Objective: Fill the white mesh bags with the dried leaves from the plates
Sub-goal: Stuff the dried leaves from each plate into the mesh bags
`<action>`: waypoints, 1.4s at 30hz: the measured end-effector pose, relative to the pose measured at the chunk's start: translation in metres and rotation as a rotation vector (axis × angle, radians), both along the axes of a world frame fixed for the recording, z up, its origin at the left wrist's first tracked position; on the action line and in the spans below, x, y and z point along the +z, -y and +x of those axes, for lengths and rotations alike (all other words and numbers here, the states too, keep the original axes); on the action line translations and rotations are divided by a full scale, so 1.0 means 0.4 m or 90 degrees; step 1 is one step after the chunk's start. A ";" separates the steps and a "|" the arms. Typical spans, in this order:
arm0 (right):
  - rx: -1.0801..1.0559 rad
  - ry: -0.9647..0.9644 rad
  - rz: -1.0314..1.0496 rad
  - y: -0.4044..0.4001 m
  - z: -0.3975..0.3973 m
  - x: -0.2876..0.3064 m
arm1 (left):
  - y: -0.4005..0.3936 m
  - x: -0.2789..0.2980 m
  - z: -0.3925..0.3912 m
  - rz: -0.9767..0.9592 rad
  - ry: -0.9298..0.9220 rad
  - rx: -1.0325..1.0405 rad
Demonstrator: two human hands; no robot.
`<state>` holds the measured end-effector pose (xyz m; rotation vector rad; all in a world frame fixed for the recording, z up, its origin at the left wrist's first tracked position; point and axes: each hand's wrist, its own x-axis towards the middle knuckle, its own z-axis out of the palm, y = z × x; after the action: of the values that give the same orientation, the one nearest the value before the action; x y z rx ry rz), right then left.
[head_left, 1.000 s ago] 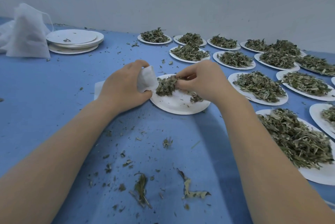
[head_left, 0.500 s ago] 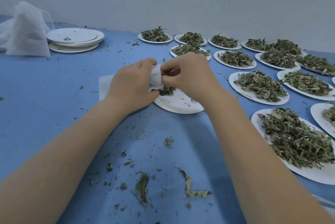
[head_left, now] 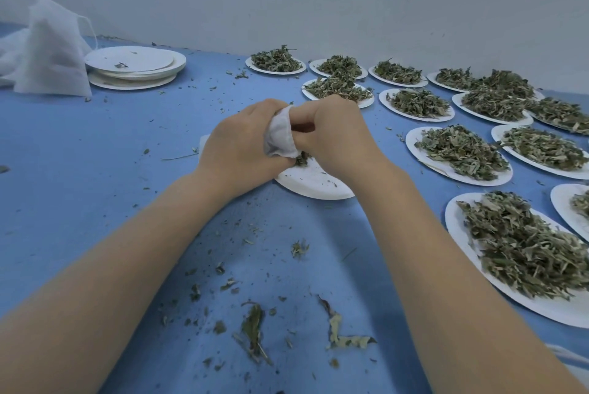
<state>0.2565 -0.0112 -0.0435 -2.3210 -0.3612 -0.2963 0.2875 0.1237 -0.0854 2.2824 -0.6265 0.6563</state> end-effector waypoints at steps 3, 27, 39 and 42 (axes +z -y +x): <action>0.066 -0.049 0.034 0.013 -0.011 0.011 | -0.005 0.005 0.001 -0.004 -0.009 0.001; 0.025 -0.084 0.160 0.125 -0.016 0.023 | 0.001 0.013 -0.012 0.145 0.003 0.010; -0.157 -0.136 -0.263 0.149 0.032 -0.052 | -0.009 0.003 -0.007 0.148 0.025 0.041; -0.165 -0.096 -0.181 0.150 0.039 -0.054 | -0.014 0.004 -0.005 0.139 0.023 0.046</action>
<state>0.2721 -0.0711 -0.0652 -2.6552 -0.0262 -0.2035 0.2856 0.1295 -0.0839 2.5105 -0.6642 0.6937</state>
